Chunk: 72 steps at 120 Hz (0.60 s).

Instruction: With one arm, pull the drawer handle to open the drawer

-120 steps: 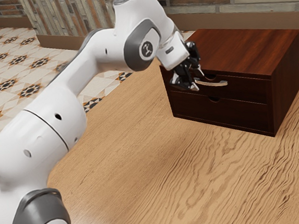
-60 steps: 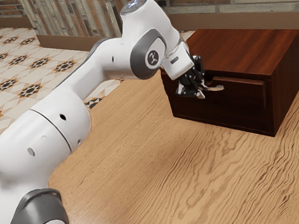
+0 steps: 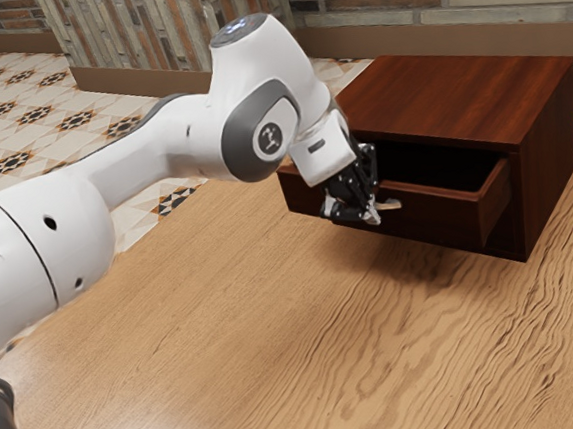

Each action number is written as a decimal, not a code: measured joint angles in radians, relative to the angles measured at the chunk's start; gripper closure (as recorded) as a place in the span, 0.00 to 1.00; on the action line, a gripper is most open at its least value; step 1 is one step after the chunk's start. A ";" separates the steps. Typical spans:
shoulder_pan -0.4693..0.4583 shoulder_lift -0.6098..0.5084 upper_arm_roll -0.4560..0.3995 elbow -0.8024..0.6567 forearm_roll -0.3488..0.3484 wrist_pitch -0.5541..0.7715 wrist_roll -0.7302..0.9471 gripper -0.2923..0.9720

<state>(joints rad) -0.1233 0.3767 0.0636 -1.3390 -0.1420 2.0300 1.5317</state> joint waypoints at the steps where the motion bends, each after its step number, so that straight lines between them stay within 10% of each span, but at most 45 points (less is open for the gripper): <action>1: 0.000 -0.006 0.000 -0.007 0.000 0.001 0.000 0.88; 72: -0.022 -0.313 0.007 -0.391 0.101 0.062 -0.019 0.75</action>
<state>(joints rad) -0.1454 0.0639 0.0706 -1.7304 -0.0415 2.0918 1.5129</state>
